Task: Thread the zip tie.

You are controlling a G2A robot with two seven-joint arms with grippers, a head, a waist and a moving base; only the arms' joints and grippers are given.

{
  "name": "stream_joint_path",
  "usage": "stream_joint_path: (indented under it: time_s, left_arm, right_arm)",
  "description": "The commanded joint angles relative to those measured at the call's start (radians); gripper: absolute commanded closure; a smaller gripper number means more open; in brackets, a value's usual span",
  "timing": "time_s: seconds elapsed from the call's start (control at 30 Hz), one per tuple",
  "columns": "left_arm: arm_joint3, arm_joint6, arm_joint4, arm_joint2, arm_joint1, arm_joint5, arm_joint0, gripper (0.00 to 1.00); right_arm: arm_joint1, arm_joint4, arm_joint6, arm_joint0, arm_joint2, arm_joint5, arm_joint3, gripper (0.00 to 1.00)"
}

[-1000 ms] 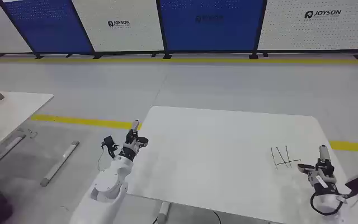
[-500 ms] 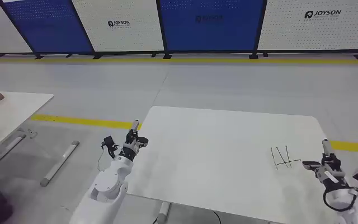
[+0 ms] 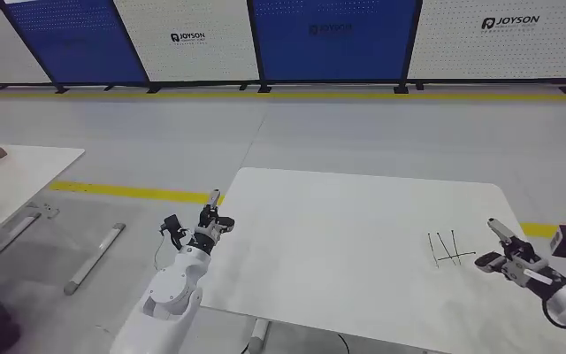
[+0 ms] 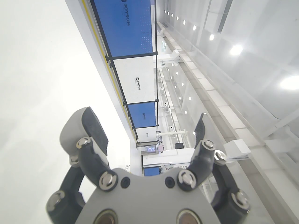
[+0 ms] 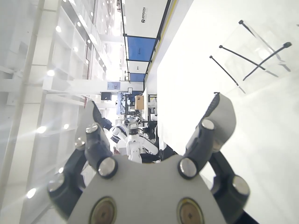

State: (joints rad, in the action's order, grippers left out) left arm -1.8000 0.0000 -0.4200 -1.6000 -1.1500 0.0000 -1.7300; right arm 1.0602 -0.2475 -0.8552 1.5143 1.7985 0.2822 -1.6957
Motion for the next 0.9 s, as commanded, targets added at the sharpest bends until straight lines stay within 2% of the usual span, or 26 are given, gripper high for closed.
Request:
stream_joint_path:
  time_s: [0.0, 0.1, 0.17, 0.23, 0.37, 0.5, 0.63, 0.7, 0.77, 0.87]
  left_arm:
    - [0.0, 0.0, 0.0, 0.0, 0.0, 0.0, 0.0, 0.0]
    - [0.0, 0.0, 0.0, 0.0, 0.0, 0.0, 0.0, 0.0]
    - [0.0, 0.0, 0.0, 0.0, 0.0, 0.0, 0.0, 0.0]
    - [0.0, 0.0, 0.0, 0.0, 0.0, 0.0, 0.0, 0.0]
    - [0.0, 0.0, 0.0, 0.0, 0.0, 0.0, 0.0, 0.0]
    - [0.0, 0.0, 0.0, 0.0, 0.0, 0.0, 0.0, 0.0]
    - [0.0, 0.0, 0.0, 0.0, 0.0, 0.0, 0.0, 0.0]
    - [0.0, 0.0, 0.0, 0.0, 0.0, 0.0, 0.0, 0.0]
    - [0.0, 0.0, 0.0, 0.0, 0.0, 0.0, 0.0, 0.0]
    - [0.0, 0.0, 0.0, 0.0, 0.0, 0.0, 0.0, 0.0]
  right_arm:
    - [0.0, 0.0, 0.0, 0.0, 0.0, 0.0, 0.0, 0.0]
    - [0.0, 0.0, 0.0, 0.0, 0.0, 0.0, 0.0, 0.0]
    - [-0.002, -0.003, -0.037, -0.005, -0.005, -0.001, -0.003, 0.0]
    - [-0.016, 0.0, -0.173, -0.043, 0.019, -0.026, 0.025, 0.0]
    - [-0.044, 0.057, -0.366, -0.138, 0.046, -0.058, 0.104, 0.0]
    - [-0.07, 0.154, -0.533, -0.241, 0.013, -0.082, 0.183, 0.0]
    - [-0.082, 0.255, -0.518, -0.342, -0.062, -0.081, 0.29, 0.0]
    - [-0.085, 0.352, -0.48, -0.386, -0.118, -0.049, 0.355, 0.0]
    - [-0.081, 0.37, -0.436, -0.421, -0.162, -0.02, 0.41, 0.0]
    - [-0.077, 0.347, -0.441, -0.45, -0.202, -0.071, 0.479, 0.0]
